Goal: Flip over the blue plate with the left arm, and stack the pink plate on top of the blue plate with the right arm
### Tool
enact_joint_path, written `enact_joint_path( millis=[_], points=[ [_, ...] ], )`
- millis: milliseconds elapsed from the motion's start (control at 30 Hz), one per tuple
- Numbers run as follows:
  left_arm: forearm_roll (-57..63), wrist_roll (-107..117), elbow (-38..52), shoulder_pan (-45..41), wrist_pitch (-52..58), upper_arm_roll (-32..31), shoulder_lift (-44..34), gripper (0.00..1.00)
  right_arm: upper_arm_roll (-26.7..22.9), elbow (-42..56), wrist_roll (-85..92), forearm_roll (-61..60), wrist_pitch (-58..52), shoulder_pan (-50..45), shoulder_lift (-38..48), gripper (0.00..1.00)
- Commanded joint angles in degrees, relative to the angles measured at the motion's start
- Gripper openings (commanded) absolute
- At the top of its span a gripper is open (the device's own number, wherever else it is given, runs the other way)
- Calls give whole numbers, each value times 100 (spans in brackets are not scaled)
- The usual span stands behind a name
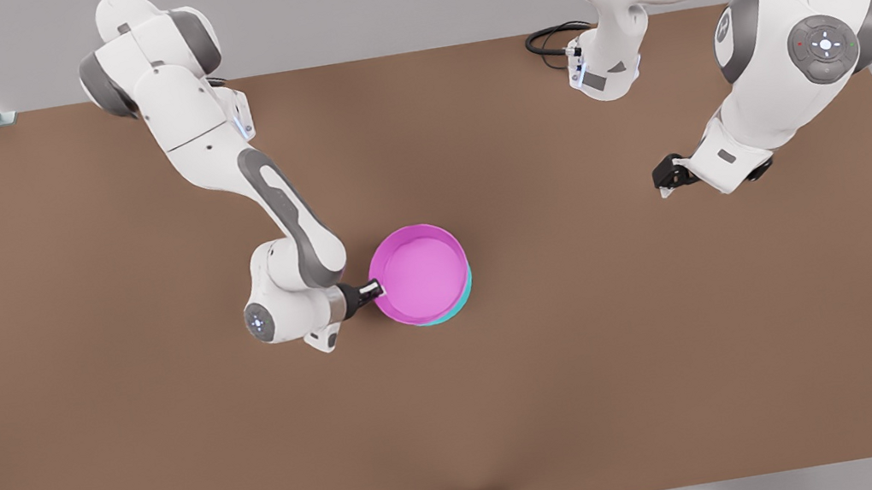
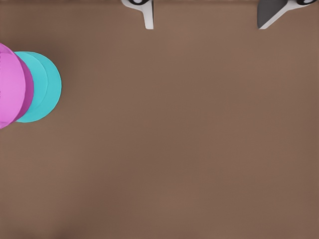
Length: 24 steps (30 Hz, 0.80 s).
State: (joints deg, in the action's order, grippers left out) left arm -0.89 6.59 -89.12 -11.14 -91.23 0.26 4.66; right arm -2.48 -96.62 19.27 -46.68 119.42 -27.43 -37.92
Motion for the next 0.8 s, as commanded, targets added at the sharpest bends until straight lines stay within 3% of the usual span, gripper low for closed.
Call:
enact_joint_path(
  millis=[0, 433, 500, 600, 633, 767],
  points=[
    [1, 0, 0, -2, 0, 0, 0, 100, 1, 3, -72, 54, 3, 0, -5, 27],
    [1, 0, -9, 7, -9, 9, 17, 100, 1, 170, -169, 45, 73, -105, -154, 34],
    [1, 0, -9, -2, -9, 9, 26, 100, 1, 170, -160, 45, 73, -105, -163, 42],
    [1, 0, -17, -2, -9, 9, 35, 100, 1, 170, -169, 45, 73, -105, -163, 78],
    [1, 0, -17, -2, -9, 9, 35, 100, 1, 197, -169, 45, 73, -105, -181, 86],
    [1, -9, -17, -2, -9, 9, 44, 100, 1, 197, -169, 45, 73, -105, -181, 89]
  ],
)
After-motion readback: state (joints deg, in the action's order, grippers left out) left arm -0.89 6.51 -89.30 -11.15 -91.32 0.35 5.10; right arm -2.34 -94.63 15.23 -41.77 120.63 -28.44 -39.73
